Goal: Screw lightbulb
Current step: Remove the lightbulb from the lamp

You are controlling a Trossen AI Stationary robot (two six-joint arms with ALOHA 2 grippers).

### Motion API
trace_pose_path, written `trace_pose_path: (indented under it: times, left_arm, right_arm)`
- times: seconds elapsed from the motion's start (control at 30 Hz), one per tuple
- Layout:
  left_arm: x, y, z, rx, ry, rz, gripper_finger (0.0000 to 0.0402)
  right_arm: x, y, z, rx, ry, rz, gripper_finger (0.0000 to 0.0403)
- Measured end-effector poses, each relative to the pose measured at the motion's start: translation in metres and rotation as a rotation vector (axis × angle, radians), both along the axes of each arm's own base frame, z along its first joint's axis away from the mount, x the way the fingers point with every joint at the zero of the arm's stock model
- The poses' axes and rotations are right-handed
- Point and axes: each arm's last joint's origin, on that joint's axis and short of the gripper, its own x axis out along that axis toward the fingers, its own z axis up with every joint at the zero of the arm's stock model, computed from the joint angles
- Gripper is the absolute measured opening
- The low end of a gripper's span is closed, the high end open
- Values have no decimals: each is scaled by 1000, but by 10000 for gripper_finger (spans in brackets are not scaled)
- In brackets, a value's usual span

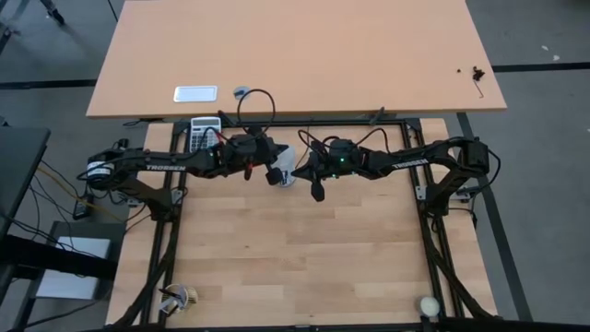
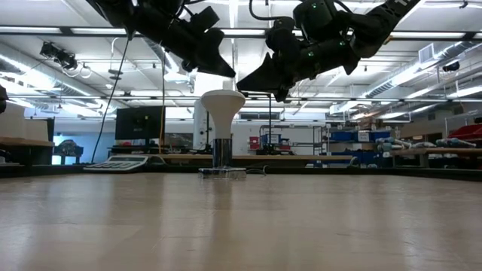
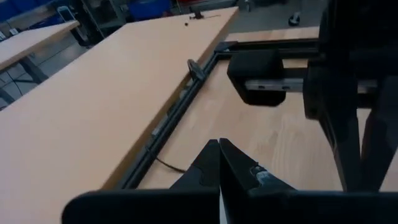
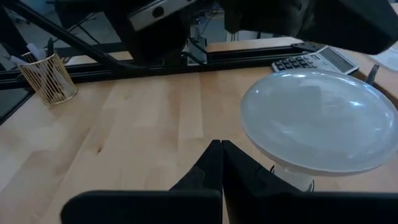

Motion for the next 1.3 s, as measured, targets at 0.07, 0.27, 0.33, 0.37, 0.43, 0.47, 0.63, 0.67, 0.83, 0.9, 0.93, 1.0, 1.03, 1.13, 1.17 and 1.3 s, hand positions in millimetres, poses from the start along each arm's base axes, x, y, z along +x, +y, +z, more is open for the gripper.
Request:
trace_pose_path:
  times: [0.07,0.27,0.33,0.37,0.43,0.47,0.63,0.67,0.83,0.9,0.93,1.0,1.03,1.13,1.17,1.3]
  left_arm:
    - [-2,0,2,1,-5,0,0]
    - [-1,0,6,38,-21,-10,0]
    - [-1,0,7,47,-27,-12,0]
    - [-1,0,7,47,-27,-12,0]
    - [-3,-1,10,49,-32,-13,0]
    - [-4,-1,13,52,-47,-12,0]
    - [-11,-3,20,55,-59,-12,0]
    - [-12,-3,22,57,-66,-12,0]
    - [-16,-4,25,57,-65,-12,0]
    - [-19,-4,26,57,-54,-1,0]
    - [-21,-5,27,57,-48,3,0]
    - [-22,-5,31,64,-70,8,0]
    - [-23,-5,32,66,-74,9,0]
    - [-27,-6,34,70,-77,8,0]
    - [-27,-6,35,71,-83,8,0]
    - [-27,-5,33,72,-68,8,0]
  right_arm:
    - [0,0,0,-3,0,1,9]
    - [-2,0,4,-25,-8,7,9]
    - [-4,1,8,-28,-12,8,9]
    - [-5,1,11,-29,-16,8,9]
    - [-7,2,14,-30,-17,9,9]
    - [-8,2,16,-31,-20,9,9]
    - [-9,2,17,-51,-16,14,9]
    - [-9,2,16,-65,-9,10,9]
    - [-12,1,9,-102,75,-21,9]
    - [-12,1,8,-102,83,-20,9]
    - [-12,2,8,-100,91,-17,9]
    - [-12,4,6,-99,103,-14,9]
    - [-12,4,6,-100,104,-14,9]
    - [-12,5,6,-106,110,-6,9]
    - [-12,5,5,-112,116,-3,9]
    - [-13,5,5,-120,122,1,9]
